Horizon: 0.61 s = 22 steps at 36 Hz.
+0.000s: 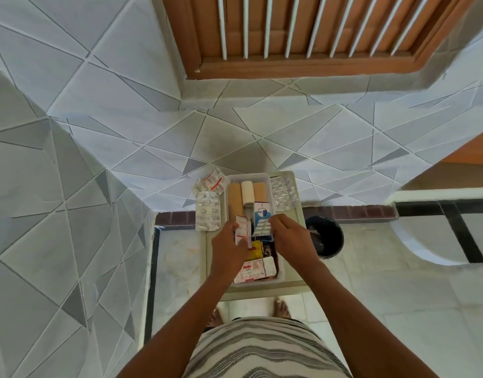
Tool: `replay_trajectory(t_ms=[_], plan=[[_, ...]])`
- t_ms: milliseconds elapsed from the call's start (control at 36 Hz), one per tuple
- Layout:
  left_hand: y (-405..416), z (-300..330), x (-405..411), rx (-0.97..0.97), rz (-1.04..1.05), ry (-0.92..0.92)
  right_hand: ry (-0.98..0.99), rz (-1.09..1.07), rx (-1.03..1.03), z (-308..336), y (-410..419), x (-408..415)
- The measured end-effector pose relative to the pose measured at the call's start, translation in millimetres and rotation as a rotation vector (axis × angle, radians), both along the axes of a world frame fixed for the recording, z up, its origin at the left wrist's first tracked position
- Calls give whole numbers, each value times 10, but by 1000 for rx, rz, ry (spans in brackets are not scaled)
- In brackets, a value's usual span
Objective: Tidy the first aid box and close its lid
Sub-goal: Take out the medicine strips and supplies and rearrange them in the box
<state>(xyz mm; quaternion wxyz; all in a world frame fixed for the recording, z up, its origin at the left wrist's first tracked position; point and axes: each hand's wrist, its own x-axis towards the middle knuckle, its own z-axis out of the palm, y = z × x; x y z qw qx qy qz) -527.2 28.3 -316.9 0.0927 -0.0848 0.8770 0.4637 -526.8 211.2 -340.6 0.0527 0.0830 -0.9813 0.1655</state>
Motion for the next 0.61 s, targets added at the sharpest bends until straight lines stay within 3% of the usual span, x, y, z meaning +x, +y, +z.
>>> replay_trajectory(t_ms=[361,500,611], plan=[[29,40,113,-425,-216,58,18,209,38,-213,56,-77],[5,-87,93,-657,-390,236,9,168,-48,-200,69,-54],[-31,-174,100,-745,-431,265,-63,130,-111,-129,23,-72]])
